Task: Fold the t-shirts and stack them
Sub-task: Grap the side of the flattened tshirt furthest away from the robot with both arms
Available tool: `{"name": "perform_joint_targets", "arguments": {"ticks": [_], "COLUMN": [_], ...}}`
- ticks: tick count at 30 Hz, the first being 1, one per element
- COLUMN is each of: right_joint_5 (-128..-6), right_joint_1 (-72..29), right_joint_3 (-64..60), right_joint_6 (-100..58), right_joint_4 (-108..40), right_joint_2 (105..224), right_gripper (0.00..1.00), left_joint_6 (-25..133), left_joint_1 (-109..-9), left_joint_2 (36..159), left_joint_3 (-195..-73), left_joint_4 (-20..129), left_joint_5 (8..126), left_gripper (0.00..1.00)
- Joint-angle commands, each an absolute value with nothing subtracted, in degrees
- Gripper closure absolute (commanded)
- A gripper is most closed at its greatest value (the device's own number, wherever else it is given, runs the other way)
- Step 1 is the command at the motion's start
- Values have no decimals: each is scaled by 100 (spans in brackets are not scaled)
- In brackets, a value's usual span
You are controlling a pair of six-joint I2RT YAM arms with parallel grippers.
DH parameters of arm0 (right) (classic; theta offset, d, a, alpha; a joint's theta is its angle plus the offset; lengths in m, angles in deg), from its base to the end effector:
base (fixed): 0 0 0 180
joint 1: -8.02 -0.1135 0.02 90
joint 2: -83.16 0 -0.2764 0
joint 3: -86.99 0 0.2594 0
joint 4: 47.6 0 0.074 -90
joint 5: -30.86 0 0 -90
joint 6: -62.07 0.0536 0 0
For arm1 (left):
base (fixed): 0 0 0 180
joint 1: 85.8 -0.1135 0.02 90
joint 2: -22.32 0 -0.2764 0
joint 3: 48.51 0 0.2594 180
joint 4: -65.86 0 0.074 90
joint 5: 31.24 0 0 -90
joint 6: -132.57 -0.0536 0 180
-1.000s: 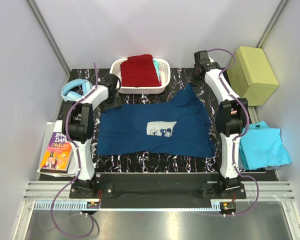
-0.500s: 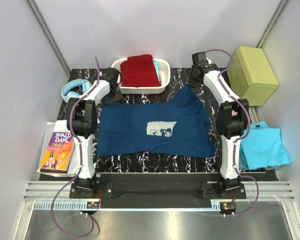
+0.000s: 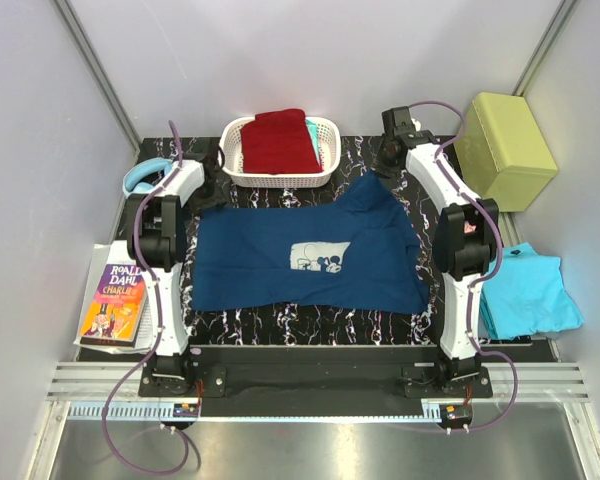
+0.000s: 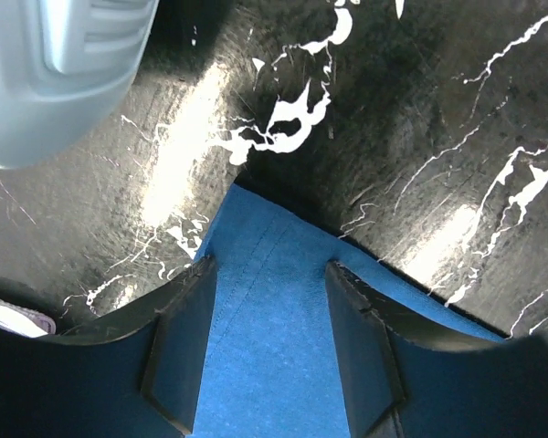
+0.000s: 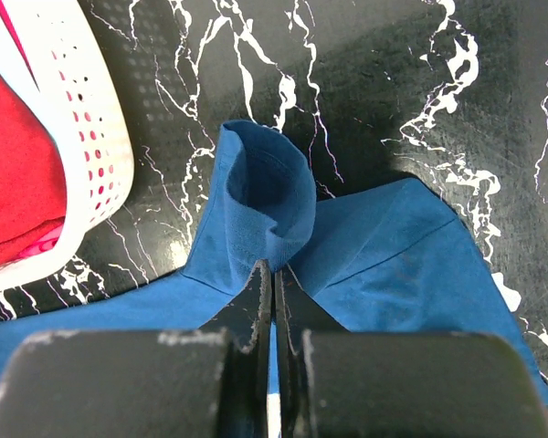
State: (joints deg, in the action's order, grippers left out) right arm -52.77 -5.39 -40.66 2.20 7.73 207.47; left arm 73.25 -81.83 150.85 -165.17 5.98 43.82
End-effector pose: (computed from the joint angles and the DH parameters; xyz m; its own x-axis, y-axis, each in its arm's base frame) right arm 0.5005 0.1132 0.2566 -0.7452 0.3352 -0.5765 0.2429 0.9415 0.2335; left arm 0.4852 -0.0198 0.1569 -0.8078 -0.4381 -0.3943 -0.4952 0.8673 0.0508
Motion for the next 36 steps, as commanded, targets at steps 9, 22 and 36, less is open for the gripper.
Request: {"name": "perform_joint_targets", "arguments": {"ticks": [9,22,36], "right_joint_5": [-5263,-5193,-5237], "right_joint_1": [-639,-630,-648], "right_joint_3": [-3959,-3906,-4064], "right_joint_6": [98,63,107], "right_joint_4": [542,524,568], "right_joint_2": [20225,20207,20392], "right_gripper": [100,100,100], "left_joint_6": [7307,7307,7395], "left_joint_1": [-8070,-8114,-8105], "left_joint_2": [14949,15486,15389], "left_joint_3": [-17077,-17711,-17271], "left_joint_4": [582,371,379], "left_joint_5": [4356,4470,4540], "left_gripper": [37,40,41]}}
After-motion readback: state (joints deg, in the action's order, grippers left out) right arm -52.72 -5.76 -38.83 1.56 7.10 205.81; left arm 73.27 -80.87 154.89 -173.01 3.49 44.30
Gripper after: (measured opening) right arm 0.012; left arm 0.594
